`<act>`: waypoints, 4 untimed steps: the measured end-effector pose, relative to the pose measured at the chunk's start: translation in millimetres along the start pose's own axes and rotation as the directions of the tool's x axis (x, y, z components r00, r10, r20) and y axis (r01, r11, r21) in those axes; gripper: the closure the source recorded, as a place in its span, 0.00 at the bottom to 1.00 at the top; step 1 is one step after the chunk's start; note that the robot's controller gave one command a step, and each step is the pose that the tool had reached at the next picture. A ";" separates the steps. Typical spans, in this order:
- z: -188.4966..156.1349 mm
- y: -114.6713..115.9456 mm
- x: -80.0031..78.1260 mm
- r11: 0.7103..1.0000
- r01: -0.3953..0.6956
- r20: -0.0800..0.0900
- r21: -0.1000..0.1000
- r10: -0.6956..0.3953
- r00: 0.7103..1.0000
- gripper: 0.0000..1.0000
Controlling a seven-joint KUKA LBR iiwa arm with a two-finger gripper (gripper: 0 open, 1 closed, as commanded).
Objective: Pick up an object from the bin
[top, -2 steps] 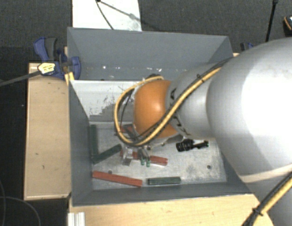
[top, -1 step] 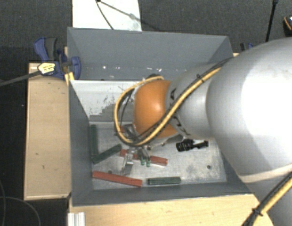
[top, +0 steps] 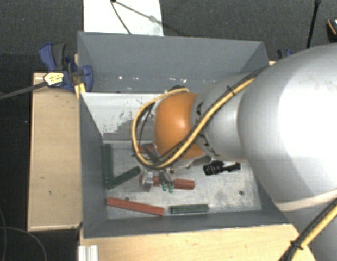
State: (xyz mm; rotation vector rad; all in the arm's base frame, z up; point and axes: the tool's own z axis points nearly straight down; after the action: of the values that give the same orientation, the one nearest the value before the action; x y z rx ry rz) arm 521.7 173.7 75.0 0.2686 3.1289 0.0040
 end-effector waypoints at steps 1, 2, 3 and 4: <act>-0.1 0.0 -0.1 1.000 0.000 0.000 0.000 0.000 1.000 0.00; -0.3 0.1 -0.2 1.000 0.000 0.001 0.000 0.000 1.000 1.00; -0.1 0.0 -0.1 1.000 -0.001 0.000 0.000 0.001 1.000 0.00; -0.2 0.1 -0.2 1.000 -0.002 0.001 0.000 0.002 1.000 1.00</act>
Offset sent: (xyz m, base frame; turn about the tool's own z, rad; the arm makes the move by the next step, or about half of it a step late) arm 0.0000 0.0000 0.0000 0.0000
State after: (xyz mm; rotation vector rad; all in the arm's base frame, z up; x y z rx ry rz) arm 521.9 173.7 75.2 0.2723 3.1279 0.0046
